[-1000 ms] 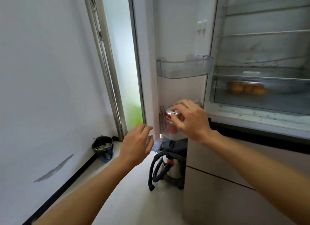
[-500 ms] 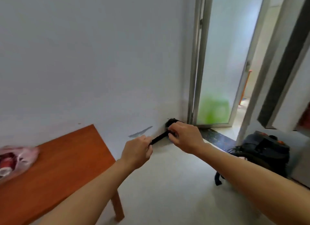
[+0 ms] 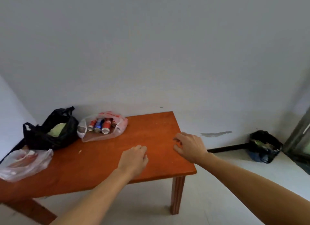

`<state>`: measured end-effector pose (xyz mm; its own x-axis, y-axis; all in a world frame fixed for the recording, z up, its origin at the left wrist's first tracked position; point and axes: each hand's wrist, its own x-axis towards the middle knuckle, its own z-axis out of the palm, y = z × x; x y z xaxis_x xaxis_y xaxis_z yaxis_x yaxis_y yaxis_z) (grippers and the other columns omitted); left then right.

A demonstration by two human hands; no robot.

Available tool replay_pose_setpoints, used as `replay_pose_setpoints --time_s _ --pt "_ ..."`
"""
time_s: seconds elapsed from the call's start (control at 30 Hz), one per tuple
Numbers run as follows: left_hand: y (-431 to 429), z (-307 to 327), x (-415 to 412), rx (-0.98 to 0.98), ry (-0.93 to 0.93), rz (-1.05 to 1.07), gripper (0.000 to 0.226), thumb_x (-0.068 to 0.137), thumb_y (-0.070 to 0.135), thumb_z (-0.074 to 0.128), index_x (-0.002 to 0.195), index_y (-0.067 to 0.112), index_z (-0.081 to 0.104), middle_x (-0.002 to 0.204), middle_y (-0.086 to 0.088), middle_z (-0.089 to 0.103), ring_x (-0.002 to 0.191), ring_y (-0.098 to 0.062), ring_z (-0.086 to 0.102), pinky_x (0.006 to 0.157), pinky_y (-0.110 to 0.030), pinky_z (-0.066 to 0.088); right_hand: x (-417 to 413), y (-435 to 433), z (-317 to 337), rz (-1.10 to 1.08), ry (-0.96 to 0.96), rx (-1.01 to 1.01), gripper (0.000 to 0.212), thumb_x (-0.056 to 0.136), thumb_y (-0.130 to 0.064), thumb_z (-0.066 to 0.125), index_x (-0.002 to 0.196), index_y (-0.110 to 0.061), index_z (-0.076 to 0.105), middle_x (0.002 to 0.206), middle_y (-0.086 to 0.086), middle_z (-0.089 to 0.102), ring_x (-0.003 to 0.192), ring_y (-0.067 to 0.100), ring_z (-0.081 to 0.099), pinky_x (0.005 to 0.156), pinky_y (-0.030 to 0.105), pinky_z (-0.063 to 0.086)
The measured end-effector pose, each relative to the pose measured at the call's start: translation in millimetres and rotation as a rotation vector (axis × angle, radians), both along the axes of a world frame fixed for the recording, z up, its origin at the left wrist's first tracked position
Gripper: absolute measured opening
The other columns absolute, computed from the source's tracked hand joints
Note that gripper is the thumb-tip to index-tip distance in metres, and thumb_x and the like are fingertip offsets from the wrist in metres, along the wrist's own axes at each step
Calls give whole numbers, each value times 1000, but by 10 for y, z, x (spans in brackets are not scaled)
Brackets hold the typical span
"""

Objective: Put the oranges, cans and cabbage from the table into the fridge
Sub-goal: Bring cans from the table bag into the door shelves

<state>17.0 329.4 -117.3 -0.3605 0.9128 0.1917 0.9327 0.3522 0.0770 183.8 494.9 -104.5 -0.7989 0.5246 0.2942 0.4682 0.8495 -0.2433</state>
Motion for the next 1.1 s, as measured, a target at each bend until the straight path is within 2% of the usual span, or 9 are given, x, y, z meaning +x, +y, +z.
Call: replay_pose_setpoints --time_s 0.2,0.33,0.5,0.7,0.93,1.03,1.1 --pt "-64 -26 -1004 -59 -42 203 21 96 33 44 107 22 58 101 6 60 91 -14 59 75 -30 50 -1355 309 -153 139 -63 -61 29 91 -41 51 115 -28 60 107 -9 63 91 14 62 74 29 48" --pt "-336 -75 -1536 -80 -92 336 18 96 31 43 105 22 56 100 6 58 91 -13 58 74 -27 44 -2143 213 -188 242 -132 -57 27 91 -41 50 114 -29 59 107 -9 61 93 15 61 74 29 46" --pt "-630 -173 -2282 -92 -133 427 16 97 31 43 106 24 55 101 8 57 88 -9 56 77 -25 49 -3099 -61 -346 344 -200 -49 28 93 -42 49 115 -29 58 109 -10 60 91 12 59 70 26 46" --pt "-645 -286 -3350 -80 -106 342 22 97 31 44 115 24 56 113 8 58 97 -9 56 77 -22 46 -4094 -196 -566 318 -264 1 30 94 -37 47 121 -26 56 127 -4 57 101 16 61 78 30 50" --pt "-276 -185 -4554 -103 -41 166 27 96 31 41 117 20 55 117 2 60 103 -17 59 79 -31 47 -5058 -186 -615 217 -288 -36 29 96 -32 44 122 -22 53 123 -1 56 109 19 55 84 31 43" --pt "38 -277 -4844 -156 -49 84 29 96 28 41 119 20 55 119 1 60 107 -17 58 81 -31 45 -5260 -141 -796 237 -338 -3 32 96 -31 40 121 -16 53 123 3 56 110 23 53 92 38 41" --pt "282 -382 -4994 -207 -56 33 27 96 28 40 115 19 56 119 0 60 109 -19 57 83 -33 44 -5390 -52 -967 254 -393 35 33 96 -30 38 121 -14 54 122 5 57 110 25 53 90 41 42"
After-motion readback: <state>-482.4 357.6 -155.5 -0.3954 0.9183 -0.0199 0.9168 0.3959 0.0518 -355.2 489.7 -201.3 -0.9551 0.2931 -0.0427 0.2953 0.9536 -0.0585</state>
